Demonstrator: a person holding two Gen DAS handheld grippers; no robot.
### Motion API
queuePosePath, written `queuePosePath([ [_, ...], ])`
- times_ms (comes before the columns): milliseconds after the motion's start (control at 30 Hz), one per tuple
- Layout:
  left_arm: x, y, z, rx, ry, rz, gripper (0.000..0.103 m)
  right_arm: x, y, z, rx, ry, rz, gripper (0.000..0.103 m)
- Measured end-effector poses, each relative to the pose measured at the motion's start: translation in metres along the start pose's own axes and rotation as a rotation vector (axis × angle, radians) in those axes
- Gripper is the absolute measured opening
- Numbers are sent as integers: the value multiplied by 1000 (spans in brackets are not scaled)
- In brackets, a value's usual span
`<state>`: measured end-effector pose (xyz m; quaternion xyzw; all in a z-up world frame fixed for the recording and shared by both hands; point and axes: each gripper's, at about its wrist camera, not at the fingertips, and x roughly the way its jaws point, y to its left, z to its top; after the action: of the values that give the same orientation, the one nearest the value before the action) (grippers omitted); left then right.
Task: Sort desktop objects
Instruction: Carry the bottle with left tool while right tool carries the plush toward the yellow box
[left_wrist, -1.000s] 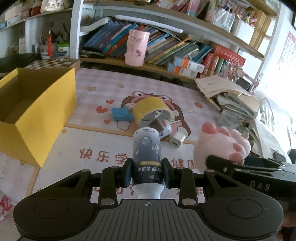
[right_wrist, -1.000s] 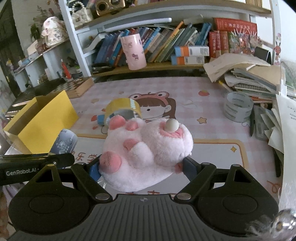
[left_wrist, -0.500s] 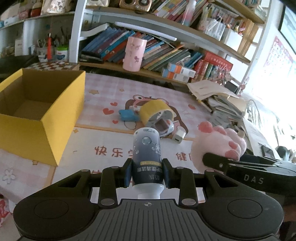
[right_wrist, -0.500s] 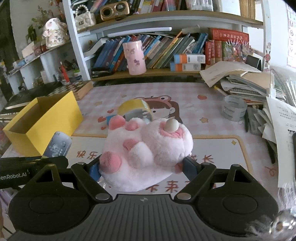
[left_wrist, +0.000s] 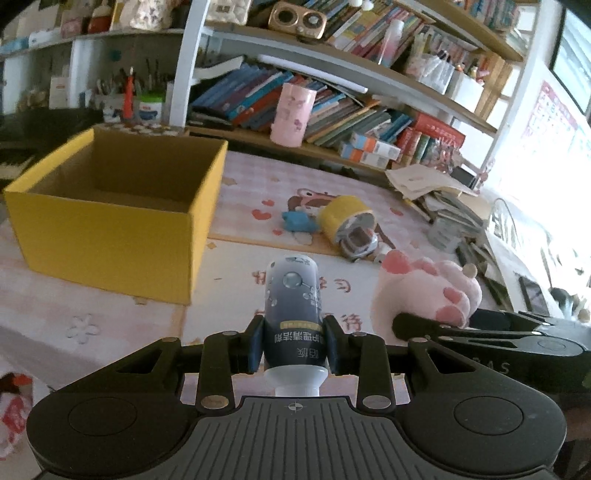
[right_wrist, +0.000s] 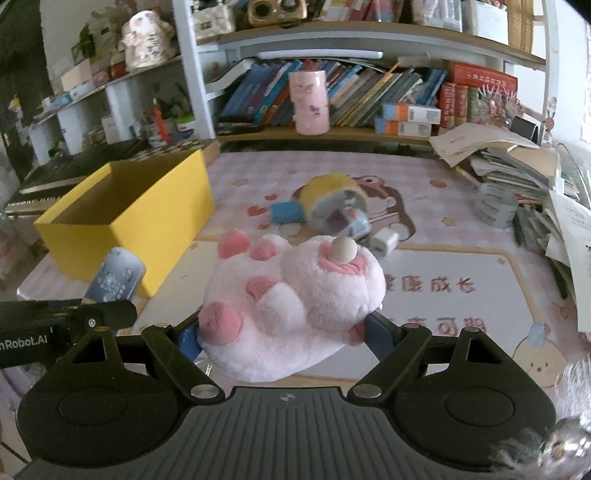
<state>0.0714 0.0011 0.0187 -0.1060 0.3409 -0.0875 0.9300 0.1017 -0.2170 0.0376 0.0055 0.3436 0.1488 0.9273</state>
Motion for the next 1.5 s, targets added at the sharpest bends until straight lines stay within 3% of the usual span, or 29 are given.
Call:
queuePosePath([
  [567, -61, 56, -32, -1, 1, 24, 32, -25, 79, -40, 27, 14, 25, 83],
  [833, -85, 77, -49, -62, -11, 50, 32, -31, 109, -51, -30, 38, 68, 83],
  [1500, -109, 108, -55, -115, -50, 120, 32, -22, 157, -48, -138, 39, 158, 83],
])
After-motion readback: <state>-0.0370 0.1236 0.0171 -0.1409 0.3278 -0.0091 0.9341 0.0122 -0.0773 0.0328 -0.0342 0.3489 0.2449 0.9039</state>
